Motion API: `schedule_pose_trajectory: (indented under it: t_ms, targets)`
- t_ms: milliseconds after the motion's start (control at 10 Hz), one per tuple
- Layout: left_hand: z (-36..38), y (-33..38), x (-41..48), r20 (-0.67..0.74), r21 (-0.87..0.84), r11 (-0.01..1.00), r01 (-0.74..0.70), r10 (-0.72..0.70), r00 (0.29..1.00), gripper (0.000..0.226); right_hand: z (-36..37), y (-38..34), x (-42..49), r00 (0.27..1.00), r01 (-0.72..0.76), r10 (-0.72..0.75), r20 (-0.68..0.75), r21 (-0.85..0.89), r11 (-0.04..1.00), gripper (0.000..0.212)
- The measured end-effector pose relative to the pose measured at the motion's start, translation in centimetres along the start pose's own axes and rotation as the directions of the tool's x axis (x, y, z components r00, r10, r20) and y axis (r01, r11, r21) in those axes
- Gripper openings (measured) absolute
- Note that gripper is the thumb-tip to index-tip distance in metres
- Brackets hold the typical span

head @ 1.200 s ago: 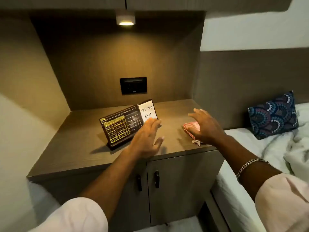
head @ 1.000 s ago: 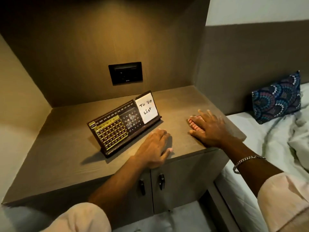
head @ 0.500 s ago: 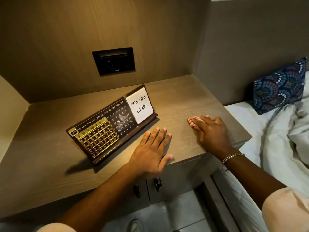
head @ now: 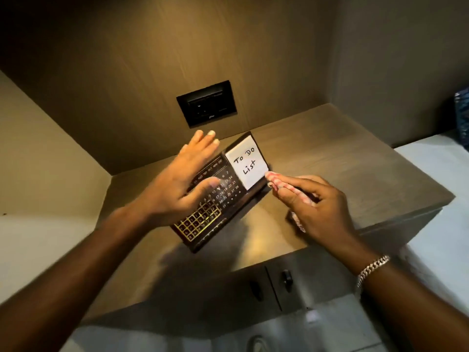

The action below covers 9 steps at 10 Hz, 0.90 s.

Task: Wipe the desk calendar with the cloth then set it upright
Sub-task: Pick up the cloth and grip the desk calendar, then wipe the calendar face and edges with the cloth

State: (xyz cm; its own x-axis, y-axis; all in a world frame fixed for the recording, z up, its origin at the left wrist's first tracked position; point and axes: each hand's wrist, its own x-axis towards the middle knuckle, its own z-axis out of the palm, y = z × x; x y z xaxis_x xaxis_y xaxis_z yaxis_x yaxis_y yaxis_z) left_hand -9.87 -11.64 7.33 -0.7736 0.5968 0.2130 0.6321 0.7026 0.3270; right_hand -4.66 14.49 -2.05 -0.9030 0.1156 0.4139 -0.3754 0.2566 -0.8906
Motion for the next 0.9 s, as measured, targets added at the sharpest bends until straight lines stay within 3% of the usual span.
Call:
schedule_pose_trajectory:
  t_ms: [200, 300, 500, 600, 700, 800, 900]
  targets:
    - [-2.2, -4.9, 0.3, 0.369, 0.119, 0.993, 0.007, -0.051, 0.928, 0.099, 6.2, -1.7, 0.9, 0.973, -0.170, 0.200, -0.114, 0.226, 0.959, 0.028]
    - [-2.2, -5.2, 1.1, 0.378, 0.092, 0.995, -0.024, -0.013, 0.926, 0.103, 8.8, -1.8, 1.2, 0.956, -0.174, 0.217, -0.199, 0.212, 0.962, 0.031]
    - [-1.7, -5.7, 1.8, 0.414, 0.026, 0.988, -0.150, 0.126, 0.901, 0.093, 12.4, -1.6, 1.2, 0.959, -0.107, 0.102, -0.263, -0.008, 0.994, 0.032]
    - [-1.6, -6.2, 1.8, 0.423, 0.014, 0.982, -0.187, 0.164, 0.891, 0.096, 13.6, -1.4, 0.6, 0.965, -0.195, 0.164, -0.206, -0.138, 0.971, 0.038]
    - [-1.5, -6.4, 1.8, 0.428, -0.036, 0.985, -0.168, 0.167, 0.888, 0.090, 14.9, -2.0, -0.3, 0.955, -0.298, 0.283, -0.093, -0.296, 0.908, 0.057]
    - [-0.9, -6.9, 1.8, 0.435, -0.030, 0.991, -0.133, 0.133, 0.890, 0.099, 15.6, -2.8, -1.0, 0.923, -0.357, 0.386, -0.004, -0.387, 0.850, 0.067]
    - [-0.6, -7.7, 1.9, 0.474, -0.017, 0.993, -0.116, 0.110, 0.874, 0.112, 16.1, -3.6, -0.8, 0.913, -0.372, 0.409, -0.005, -0.425, 0.825, 0.067]
